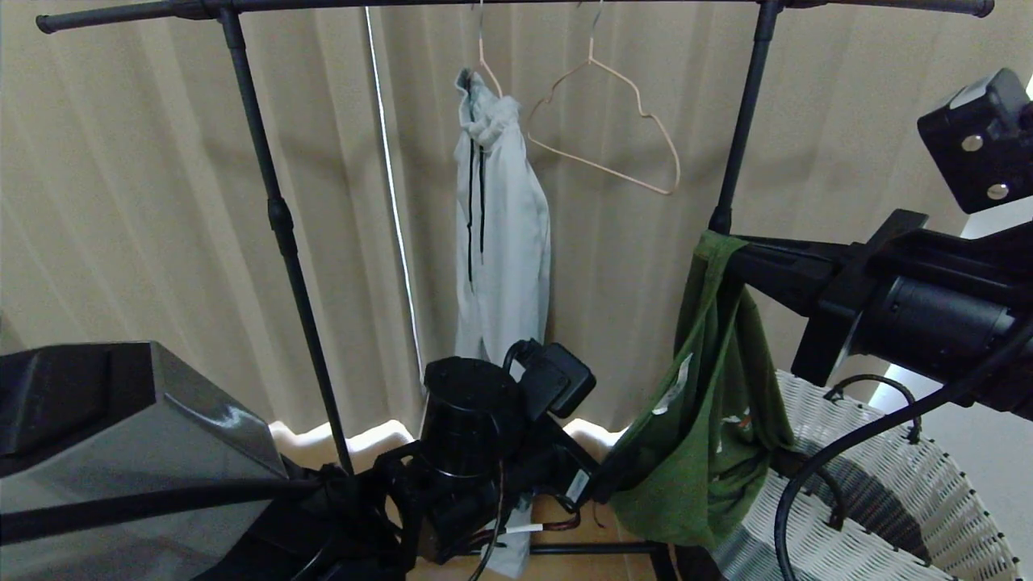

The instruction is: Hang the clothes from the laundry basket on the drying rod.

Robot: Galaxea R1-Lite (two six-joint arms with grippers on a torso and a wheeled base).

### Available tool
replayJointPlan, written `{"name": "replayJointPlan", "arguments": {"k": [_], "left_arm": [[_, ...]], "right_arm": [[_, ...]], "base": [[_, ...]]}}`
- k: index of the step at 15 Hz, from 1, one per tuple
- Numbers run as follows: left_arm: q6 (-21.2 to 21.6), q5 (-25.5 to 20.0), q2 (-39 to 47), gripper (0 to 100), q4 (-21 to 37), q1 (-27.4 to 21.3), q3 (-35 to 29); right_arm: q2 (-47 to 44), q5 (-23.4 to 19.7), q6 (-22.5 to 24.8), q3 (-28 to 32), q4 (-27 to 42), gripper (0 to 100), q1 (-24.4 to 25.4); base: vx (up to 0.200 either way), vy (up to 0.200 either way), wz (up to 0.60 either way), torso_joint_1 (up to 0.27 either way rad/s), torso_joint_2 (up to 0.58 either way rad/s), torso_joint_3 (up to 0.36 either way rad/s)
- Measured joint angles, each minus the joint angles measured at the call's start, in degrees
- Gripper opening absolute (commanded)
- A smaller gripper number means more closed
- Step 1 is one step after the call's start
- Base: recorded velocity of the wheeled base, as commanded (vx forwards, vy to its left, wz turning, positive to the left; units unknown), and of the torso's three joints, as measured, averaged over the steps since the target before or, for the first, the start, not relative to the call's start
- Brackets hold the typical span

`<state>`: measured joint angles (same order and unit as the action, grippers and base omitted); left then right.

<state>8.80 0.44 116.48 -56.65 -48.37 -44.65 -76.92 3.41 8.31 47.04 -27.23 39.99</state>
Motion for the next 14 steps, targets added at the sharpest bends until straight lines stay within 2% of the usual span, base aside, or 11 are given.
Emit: {"name": "replayJointPlan", "arguments": {"k": [7, 8, 11, 14], "left_arm": [[0.17, 0.65, -4.68, 100, -3.71, 0.2, 9.96], [0.2, 0.89, -5.23, 0, -4.0, 0.22, 10.9], [0.66, 1.08, -6.64, 0, -4.19, 0.22, 13.32], [2.69, 2.78, -7.13, 0, -9.51, 0.3, 16.04]], "right_arm": [[-0.06, 0.06, 0.05, 0.04, 0.06, 0, -0.74], [-0.12, 0.09, 0.09, 0.06, 0.04, 0, -0.85], [-0.2, 0.11, 0.2, 0.45, 0.02, 0, -1.01], [-0.22, 0.13, 0.2, 0.37, 0.0, 0, -2.28]], "base": [[0.0, 0.0, 0.0, 0.0, 0.0, 0.0], [0.0, 0.0, 0.0, 0.0, 0.0, 0.0], [0.0, 0.0, 0.0, 0.0, 0.0, 0.0], [0.0, 0.0, 0.0, 0.0, 0.0, 0.0]]}}
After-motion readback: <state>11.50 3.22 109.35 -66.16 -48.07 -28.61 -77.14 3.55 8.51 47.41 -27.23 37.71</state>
